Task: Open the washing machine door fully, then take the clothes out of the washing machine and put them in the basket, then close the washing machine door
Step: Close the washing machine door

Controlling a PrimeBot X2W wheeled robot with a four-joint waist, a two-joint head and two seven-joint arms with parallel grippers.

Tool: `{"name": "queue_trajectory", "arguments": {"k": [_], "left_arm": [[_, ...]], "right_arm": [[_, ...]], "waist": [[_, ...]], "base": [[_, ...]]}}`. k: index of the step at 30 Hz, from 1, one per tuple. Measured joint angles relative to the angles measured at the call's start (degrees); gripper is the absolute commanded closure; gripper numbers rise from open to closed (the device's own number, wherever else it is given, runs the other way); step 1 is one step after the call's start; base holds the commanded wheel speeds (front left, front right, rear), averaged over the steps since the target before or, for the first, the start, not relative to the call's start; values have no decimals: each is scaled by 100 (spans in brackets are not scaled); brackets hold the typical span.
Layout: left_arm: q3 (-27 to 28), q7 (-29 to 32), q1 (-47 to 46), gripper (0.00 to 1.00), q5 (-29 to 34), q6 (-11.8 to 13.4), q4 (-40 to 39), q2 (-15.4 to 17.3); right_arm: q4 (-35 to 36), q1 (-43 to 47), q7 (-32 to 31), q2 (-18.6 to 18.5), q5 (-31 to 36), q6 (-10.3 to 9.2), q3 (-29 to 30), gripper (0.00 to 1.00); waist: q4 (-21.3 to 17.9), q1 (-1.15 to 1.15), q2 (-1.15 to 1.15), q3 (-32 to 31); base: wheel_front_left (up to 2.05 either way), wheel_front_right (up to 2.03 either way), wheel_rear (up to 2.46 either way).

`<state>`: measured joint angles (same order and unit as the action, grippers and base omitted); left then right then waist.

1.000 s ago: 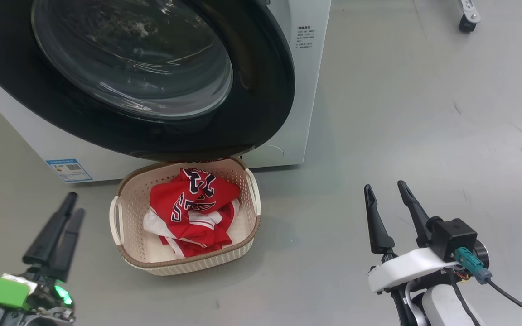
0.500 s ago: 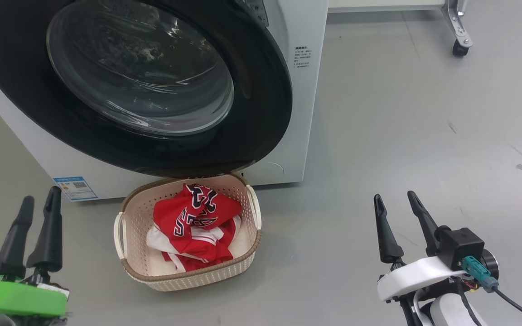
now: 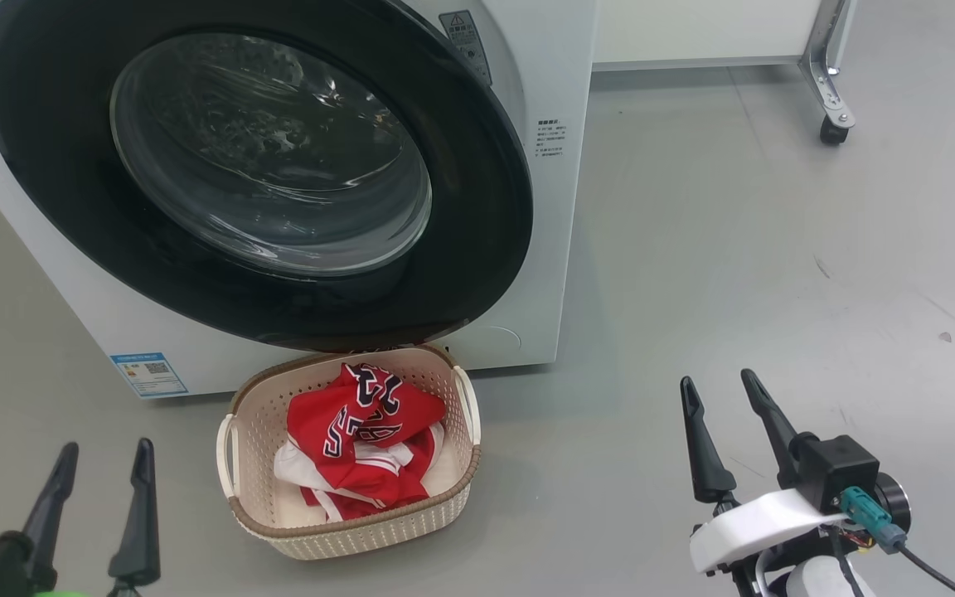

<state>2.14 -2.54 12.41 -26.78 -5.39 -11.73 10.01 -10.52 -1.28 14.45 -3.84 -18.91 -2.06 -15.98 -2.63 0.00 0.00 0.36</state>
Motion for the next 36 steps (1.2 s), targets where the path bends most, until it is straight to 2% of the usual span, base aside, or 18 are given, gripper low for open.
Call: {"name": "queue_trajectory", "arguments": {"k": [10, 21, 36], "left_arm": [[-428, -269, 230, 0, 833, 412, 397, -37], [-549, -467, 231, 0, 899, 665, 571, -250], [-591, -632, 227, 0, 932, 769, 713, -360]], "right_arm": [[-21, 187, 0, 3, 51, -4, -49, 0], [-34, 302, 0, 7, 90, -18, -47, 0], [-22, 302, 0, 8, 92, -20, -43, 0]], "waist": [[-13, 0, 0, -23], [-52, 0, 0, 6], [-76, 0, -1, 90]], "base": [[0, 0, 0], [0, 0, 0], [0, 0, 0]]}}
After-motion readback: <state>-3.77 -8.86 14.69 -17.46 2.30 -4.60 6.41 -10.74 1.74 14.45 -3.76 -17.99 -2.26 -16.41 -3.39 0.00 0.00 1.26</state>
